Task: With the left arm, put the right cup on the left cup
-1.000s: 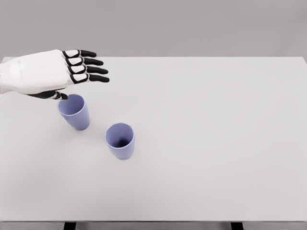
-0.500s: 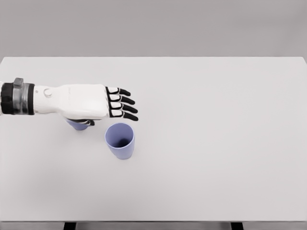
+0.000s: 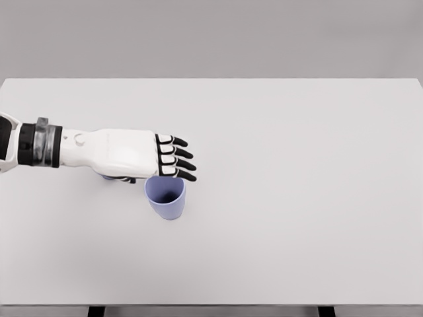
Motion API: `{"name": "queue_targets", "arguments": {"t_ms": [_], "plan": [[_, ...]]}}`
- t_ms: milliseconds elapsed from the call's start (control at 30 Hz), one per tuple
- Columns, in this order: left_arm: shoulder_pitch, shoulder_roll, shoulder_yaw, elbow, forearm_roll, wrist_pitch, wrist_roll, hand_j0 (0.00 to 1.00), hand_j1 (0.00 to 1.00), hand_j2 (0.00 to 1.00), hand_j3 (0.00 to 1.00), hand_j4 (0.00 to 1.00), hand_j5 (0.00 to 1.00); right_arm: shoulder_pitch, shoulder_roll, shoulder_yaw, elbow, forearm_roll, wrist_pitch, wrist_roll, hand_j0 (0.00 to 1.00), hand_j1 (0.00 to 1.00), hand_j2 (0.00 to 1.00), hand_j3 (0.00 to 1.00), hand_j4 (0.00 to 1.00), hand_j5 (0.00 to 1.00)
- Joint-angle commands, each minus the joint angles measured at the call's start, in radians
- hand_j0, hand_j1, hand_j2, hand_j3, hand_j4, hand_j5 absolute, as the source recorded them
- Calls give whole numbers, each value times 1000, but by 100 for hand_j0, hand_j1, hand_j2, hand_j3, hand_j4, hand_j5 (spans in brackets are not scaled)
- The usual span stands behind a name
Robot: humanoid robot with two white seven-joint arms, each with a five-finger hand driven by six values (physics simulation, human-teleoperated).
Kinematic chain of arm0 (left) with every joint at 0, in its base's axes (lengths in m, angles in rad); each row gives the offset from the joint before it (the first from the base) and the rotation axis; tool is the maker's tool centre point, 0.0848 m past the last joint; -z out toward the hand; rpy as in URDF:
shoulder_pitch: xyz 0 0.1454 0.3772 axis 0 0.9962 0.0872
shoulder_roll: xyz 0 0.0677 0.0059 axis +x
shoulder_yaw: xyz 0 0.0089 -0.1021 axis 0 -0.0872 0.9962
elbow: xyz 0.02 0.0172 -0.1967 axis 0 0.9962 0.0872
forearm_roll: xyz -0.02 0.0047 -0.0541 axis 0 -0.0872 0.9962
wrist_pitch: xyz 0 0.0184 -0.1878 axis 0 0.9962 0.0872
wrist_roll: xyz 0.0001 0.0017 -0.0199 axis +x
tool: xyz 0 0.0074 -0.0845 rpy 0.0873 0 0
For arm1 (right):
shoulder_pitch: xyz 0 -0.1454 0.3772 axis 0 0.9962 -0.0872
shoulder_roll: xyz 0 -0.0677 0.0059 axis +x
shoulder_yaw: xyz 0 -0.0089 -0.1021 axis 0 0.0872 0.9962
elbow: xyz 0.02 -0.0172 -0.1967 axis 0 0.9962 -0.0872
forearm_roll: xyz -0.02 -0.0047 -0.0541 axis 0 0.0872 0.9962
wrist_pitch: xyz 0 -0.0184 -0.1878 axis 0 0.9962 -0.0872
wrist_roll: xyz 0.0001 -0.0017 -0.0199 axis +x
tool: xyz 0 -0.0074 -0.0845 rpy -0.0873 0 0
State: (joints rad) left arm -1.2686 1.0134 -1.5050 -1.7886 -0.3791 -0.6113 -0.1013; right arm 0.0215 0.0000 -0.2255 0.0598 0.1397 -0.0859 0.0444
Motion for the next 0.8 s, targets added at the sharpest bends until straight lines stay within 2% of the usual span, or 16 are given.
{"name": "queue_targets", "arguments": {"t_ms": [0,200,433,767], "plan": [[0,1,-6,0,-12,0,0,100,100,100,100,100,100,0,0,0,0,0,0,0,100,100,100,100,100,100],[2,-1,-6,0,-49,0,0,100,100,100,100,100,100,0,0,0,0,0,0,0,100,100,100,100,100,100],[35,-6,-9,0,-61,0,0,100,100,100,100,100,100,0,0,0,0,0,0,0,100,100,100,100,100,100],[46,-16,-7,2,-69,0,0,100,100,100,100,100,100,0,0,0,0,0,0,0,100,100,100,100,100,100]]}}
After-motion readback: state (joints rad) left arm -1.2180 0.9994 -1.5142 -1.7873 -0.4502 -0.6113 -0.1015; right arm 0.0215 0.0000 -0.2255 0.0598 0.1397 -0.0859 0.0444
